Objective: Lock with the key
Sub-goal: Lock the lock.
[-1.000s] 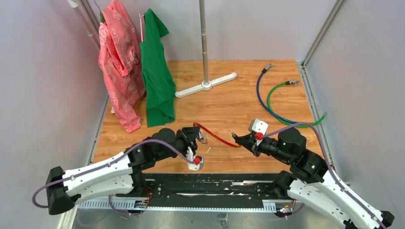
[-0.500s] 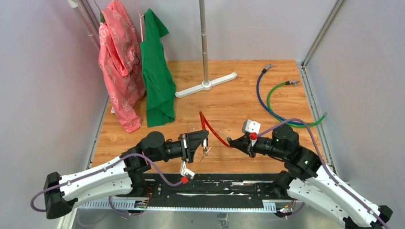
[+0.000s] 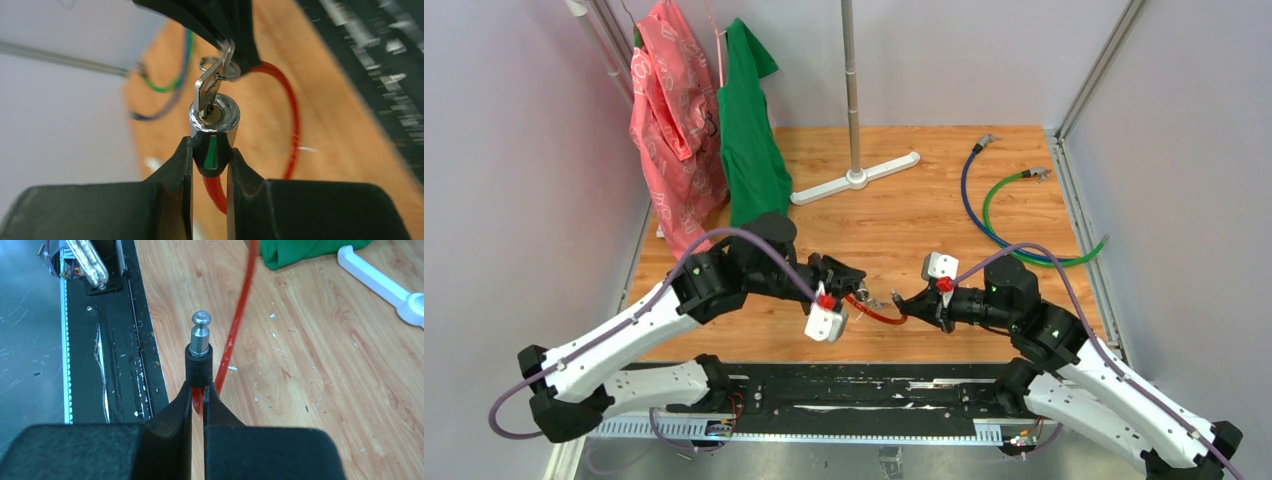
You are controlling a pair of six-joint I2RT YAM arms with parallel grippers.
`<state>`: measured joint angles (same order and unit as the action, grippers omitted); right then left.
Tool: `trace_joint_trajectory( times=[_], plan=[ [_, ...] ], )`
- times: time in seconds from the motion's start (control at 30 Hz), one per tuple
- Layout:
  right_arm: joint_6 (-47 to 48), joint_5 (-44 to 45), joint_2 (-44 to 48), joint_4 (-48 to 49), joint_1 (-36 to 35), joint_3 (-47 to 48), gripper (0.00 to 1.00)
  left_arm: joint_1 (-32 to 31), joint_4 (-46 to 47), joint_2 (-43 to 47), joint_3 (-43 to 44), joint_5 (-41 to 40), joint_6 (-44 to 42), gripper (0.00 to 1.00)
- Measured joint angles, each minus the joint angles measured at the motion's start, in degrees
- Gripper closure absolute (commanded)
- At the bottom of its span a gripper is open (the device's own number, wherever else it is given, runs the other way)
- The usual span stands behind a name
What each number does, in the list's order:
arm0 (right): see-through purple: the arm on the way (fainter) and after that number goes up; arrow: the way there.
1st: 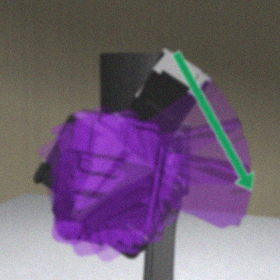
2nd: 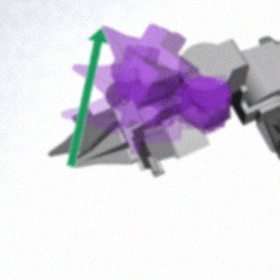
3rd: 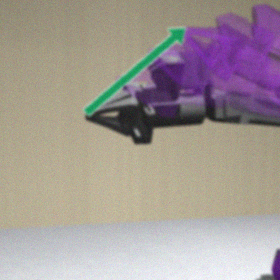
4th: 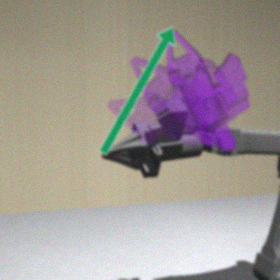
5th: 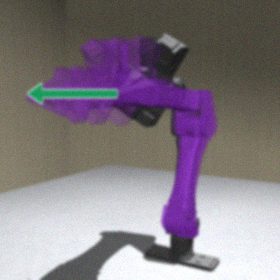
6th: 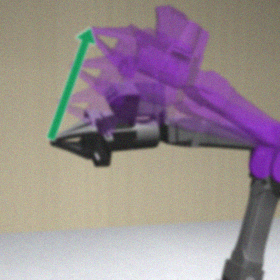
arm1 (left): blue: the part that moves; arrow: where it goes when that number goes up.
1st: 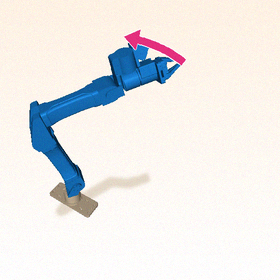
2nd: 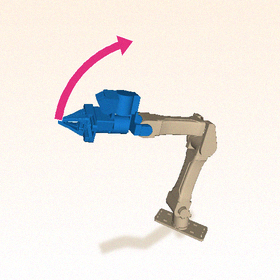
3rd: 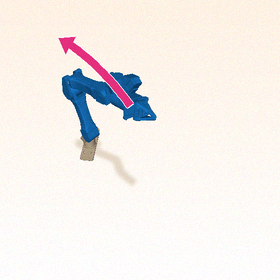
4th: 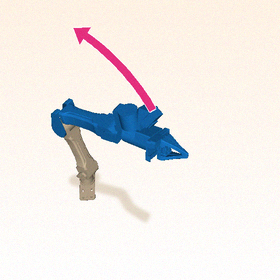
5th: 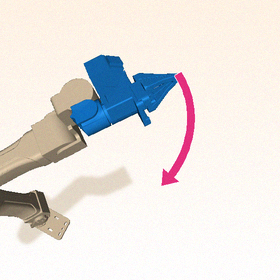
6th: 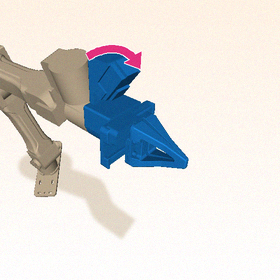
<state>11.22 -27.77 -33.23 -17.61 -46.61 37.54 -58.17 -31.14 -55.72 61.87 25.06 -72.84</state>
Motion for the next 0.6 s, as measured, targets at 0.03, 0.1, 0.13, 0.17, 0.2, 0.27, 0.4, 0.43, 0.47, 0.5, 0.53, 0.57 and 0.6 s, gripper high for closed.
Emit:
trace_joint_trajectory(
  times=[0.03,0.1,0.13,0.17,0.2,0.27,0.4,0.43,0.47,0.5,0.53,0.57,0.6],
  plan=[
    [0.0,-0.2,-0.1,0.2,0.0,-0.2,1.0,2.1,-3.2,-1.2,1.6,3.4,6.6,1.0],
    [-0.3,-0.3,0.1,1.2,0.0,-1.6,1.0,7.6,-10.4,-4.5,3.3,10.6,17.7,1.0],
    [-0.5,-0.3,0.3,1.6,0.0,-2.3,1.0,9.9,-13.0,-6.2,4.0,13.3,21.4,1.0],
    [-0.8,-0.4,0.8,2.5,0.0,-3.7,1.0,11.8,-15.2,-7.8,4.9,16.0,25.0,1.0],
    [-1.1,-0.5,1.1,3.4,0.0,-4.9,1.0,14.0,-17.1,-10.7,5.7,19.1,28.9,1.0],
    [-1.2,-0.5,1.1,5.7,0.0,-6.8,1.0,16.4,-19.6,-16.2,6.5,24.7,35.3,1.0],
    [-1.2,-0.5,-0.6,8.3,-0.2,-6.7,1.0,16.8,-22.5,-18.9,8.2,31.3,41.2,1.0],
    [-1.2,-0.5,-0.9,8.9,-0.7,-6.6,1.0,16.8,-22.9,-19.0,9.1,33.0,43.0,1.0],
    [-1.2,-0.5,-1.1,9.0,-1.1,-6.7,1.0,16.8,-23.1,-19.0,9.6,33.9,44.2,1.0],
    [-1.2,-0.1,-1.1,9.2,-2.1,-6.9,1.0,16.8,-23.1,-19.0,10.2,35.1,45.5,1.0],
    [-1.2,0.1,-0.8,9.5,-3.4,-7.2,1.0,16.8,-23.1,-19.0,10.6,36.2,46.8,1.0],
    [-1.1,0.4,-0.7,9.7,-4.5,-7.3,1.0,16.8,-23.1,-19.0,10.6,37.0,47.6,1.0],
    [-1.0,0.6,-0.5,9.8,-5.6,-7.4,1.0,16.8,-23.2,-19.0,10.6,37.6,48.1,1.0]
  ],
)
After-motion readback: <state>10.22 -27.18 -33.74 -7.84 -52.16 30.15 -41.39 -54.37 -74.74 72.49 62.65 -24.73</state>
